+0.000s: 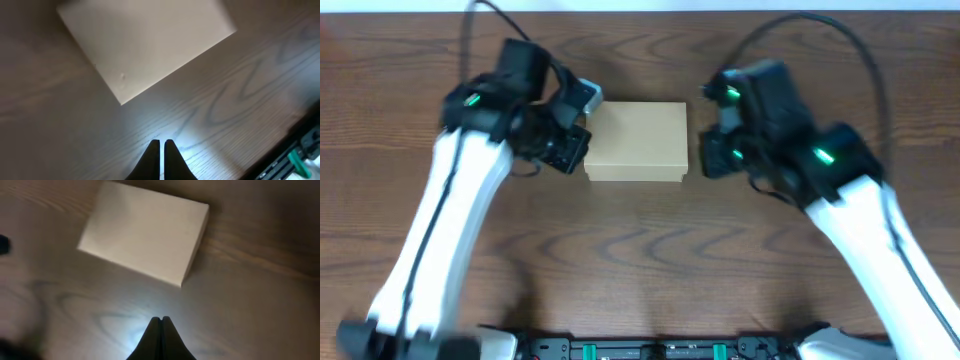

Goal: Pack container

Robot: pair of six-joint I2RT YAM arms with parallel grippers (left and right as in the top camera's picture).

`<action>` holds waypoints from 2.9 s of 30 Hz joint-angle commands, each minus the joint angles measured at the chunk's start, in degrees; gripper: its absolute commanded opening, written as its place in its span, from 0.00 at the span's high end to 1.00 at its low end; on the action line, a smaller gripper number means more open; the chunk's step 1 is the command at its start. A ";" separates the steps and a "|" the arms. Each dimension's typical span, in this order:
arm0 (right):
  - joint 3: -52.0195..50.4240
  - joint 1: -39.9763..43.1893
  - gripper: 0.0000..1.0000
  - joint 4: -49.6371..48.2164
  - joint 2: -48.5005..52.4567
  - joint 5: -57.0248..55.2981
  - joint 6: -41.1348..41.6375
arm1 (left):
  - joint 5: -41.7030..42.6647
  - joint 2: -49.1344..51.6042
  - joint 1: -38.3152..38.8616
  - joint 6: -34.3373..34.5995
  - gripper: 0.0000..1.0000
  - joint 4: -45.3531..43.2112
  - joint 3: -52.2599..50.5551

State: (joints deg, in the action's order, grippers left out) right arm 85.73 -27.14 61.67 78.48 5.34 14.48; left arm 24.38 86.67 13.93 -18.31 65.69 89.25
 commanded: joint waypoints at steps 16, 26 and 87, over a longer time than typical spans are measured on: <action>-31.08 -0.70 0.98 5.01 -41.64 0.98 5.25 | 9.77 -25.31 -0.02 10.95 0.94 -7.17 -20.55; -36.15 -0.70 0.01 5.11 -44.26 4.59 11.21 | 9.55 -23.26 -0.02 20.22 0.05 -8.28 -21.92; -36.15 -0.70 0.01 5.20 -44.19 4.52 11.21 | -7.91 -86.49 -7.17 18.32 0.05 -30.42 -80.04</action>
State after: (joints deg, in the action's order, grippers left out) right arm 49.69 -27.20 66.81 34.28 9.47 25.08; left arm 17.41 0.64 7.11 -1.43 35.44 9.67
